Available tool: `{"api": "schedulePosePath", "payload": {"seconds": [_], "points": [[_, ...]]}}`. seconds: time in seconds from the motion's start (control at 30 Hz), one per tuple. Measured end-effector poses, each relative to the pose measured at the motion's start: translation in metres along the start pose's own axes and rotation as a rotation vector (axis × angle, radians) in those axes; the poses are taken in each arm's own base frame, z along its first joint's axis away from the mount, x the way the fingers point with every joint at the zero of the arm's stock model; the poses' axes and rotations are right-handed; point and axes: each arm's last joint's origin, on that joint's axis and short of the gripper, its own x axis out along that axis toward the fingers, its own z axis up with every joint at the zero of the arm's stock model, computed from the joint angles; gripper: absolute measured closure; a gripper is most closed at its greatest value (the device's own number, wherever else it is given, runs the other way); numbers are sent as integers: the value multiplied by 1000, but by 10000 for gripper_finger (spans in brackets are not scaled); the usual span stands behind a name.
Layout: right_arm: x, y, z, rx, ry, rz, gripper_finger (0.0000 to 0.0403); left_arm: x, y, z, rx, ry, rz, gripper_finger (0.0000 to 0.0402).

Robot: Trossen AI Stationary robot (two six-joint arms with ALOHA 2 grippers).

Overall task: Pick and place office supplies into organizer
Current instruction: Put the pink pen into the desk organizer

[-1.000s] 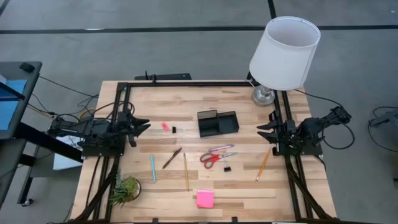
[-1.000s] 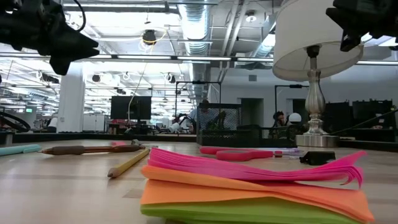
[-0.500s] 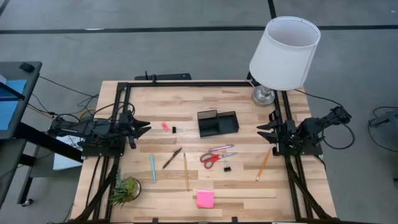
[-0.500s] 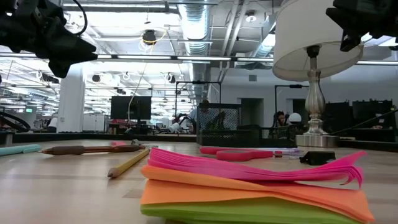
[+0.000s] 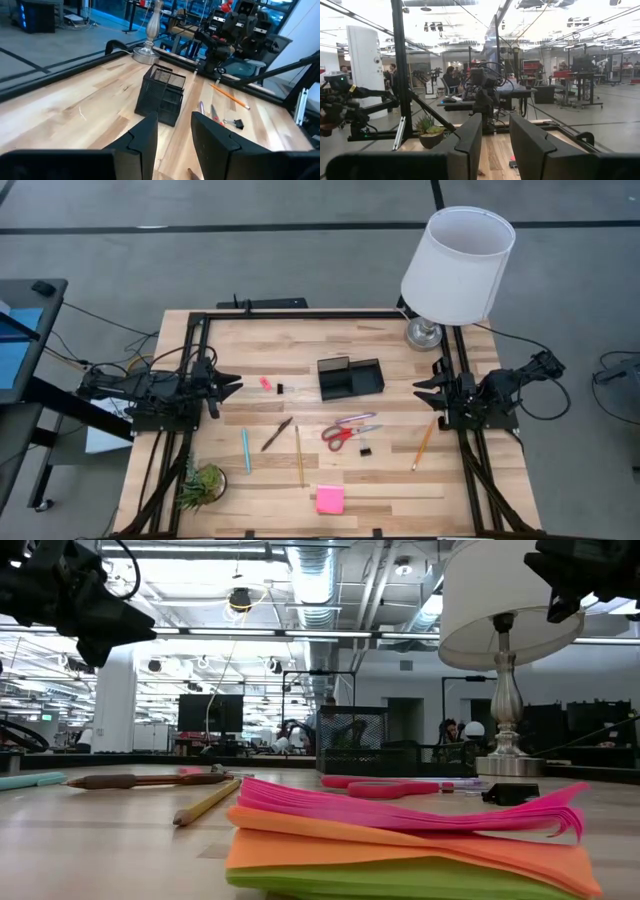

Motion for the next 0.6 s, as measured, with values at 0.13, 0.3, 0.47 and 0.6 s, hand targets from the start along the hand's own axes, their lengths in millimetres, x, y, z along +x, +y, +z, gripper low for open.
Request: {"api": "schedulePosePath", "payload": {"seconds": [0.13, 0.3, 0.47, 0.6], "points": [[0, 0, 0, 0, -1, 0, 310, 0, 0, 0, -68, 2, -5, 291], [0, 0, 0, 0, 0, 0, 310, 0, 0, 0, -142, 5, -10, 291], [0, 0, 0, 0, 0, 0, 310, 0, -2, -1, -194, 38, -62, 291], [0, 0, 0, 0, 0, 0, 310, 0, -2, -2, -197, 49, -83, 291]]}}
